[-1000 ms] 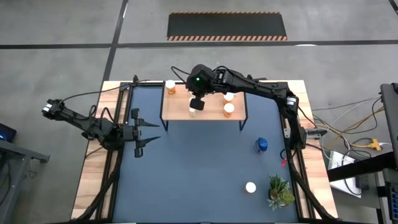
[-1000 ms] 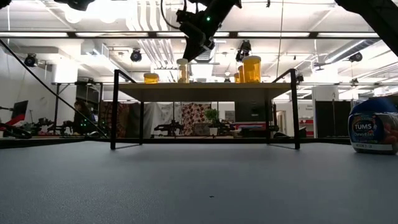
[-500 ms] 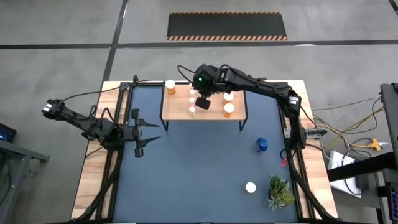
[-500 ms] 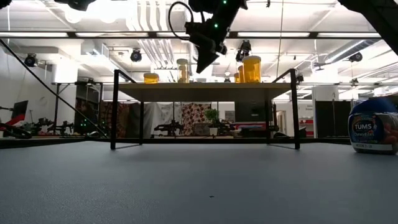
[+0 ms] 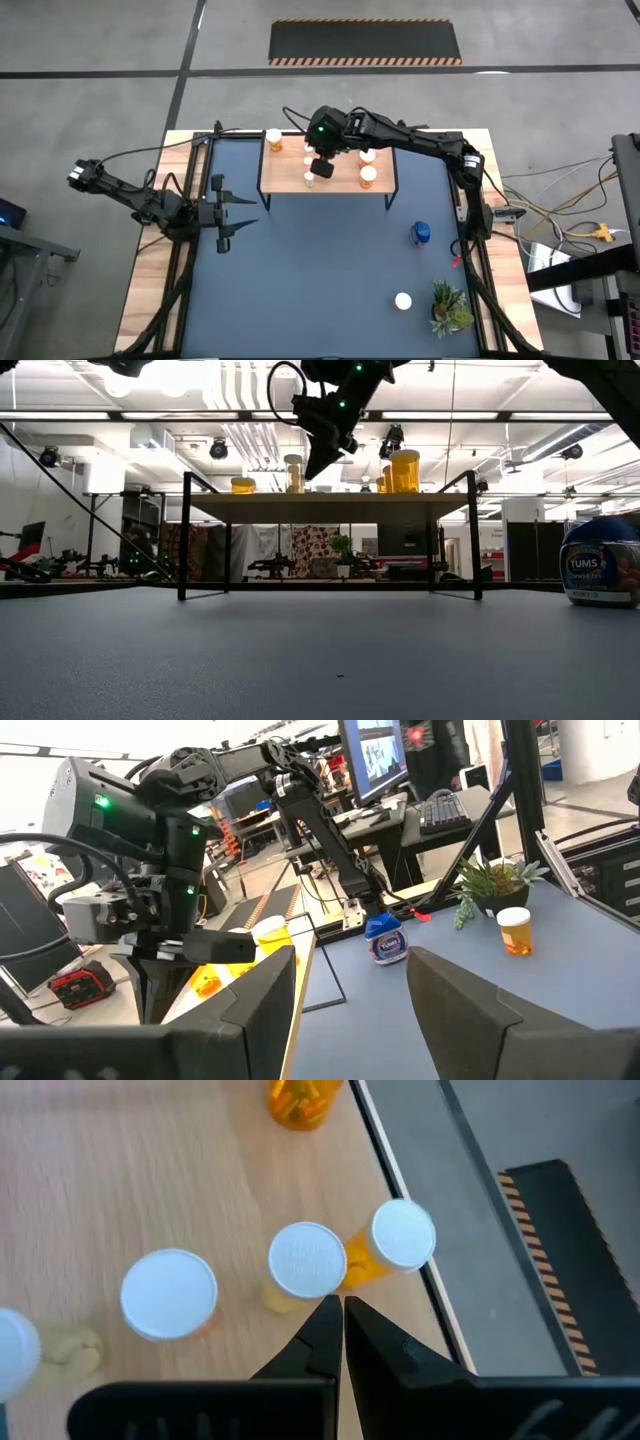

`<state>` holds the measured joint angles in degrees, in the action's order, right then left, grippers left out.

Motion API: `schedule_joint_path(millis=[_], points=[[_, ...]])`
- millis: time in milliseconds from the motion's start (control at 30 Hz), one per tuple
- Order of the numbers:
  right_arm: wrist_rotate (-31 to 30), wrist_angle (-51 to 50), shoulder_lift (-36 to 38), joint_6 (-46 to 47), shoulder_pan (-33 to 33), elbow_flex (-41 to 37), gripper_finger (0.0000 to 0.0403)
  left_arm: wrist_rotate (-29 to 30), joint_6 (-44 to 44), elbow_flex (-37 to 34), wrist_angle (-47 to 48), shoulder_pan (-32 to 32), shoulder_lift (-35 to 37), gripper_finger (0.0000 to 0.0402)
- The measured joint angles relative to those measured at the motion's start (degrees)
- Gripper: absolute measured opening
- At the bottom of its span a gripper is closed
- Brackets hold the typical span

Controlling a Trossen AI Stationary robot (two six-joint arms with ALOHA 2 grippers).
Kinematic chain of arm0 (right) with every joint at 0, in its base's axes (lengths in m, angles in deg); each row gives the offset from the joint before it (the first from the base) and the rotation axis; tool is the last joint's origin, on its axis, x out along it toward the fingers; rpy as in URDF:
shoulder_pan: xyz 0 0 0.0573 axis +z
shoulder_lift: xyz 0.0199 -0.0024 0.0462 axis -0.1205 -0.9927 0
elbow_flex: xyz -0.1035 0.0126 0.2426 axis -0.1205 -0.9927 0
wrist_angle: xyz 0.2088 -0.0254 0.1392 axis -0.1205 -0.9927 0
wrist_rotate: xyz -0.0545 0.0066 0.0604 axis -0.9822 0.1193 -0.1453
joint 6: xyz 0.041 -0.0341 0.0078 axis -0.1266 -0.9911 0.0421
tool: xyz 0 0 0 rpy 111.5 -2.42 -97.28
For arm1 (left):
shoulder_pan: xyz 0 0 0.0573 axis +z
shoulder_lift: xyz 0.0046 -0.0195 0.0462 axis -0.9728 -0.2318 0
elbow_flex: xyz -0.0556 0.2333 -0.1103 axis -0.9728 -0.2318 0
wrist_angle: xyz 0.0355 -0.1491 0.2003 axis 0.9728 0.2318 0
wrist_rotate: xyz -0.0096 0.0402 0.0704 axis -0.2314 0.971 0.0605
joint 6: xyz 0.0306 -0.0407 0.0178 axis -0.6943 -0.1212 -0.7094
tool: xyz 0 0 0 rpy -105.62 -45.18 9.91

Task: Pick and place medicine bottles onto shelf by color
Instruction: Adjust the small pill bottles

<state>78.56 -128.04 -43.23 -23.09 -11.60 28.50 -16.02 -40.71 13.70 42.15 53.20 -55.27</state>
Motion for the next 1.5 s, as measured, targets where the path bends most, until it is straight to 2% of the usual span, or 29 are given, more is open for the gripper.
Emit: schedule_joint_path(millis=[633, 833, 1033, 1133, 1500], points=[[-0.02, -1.0, 1.28, 1.28, 0.12, -0.04, 0.0009, 0.0, 0.0, 0.0, 0.0, 0.0, 0.0, 0.0176], [0.06, -7.48, 2.27, 4.32, 1.39, -0.02, 0.0009, 0.0, -0.02, 0.0, 0.02, 0.02, -0.02, 0.0176], [3.77, -14.31, 2.27, 7.29, 4.02, -0.13, 0.0009, 0.0, -0.02, 0.0, 0.02, 0.02, -0.02, 0.0176], [6.47, -14.21, 2.27, 7.45, 5.67, -0.65, 0.0009, 0.0, -0.02, 0.0, 0.02, 0.0, -0.02, 0.0176], [6.63, -9.9, 2.08, 8.04, 8.15, -2.66, 0.0009, 0.0, -0.02, 0.0, 0.02, 0.01, -0.02, 0.0176]])
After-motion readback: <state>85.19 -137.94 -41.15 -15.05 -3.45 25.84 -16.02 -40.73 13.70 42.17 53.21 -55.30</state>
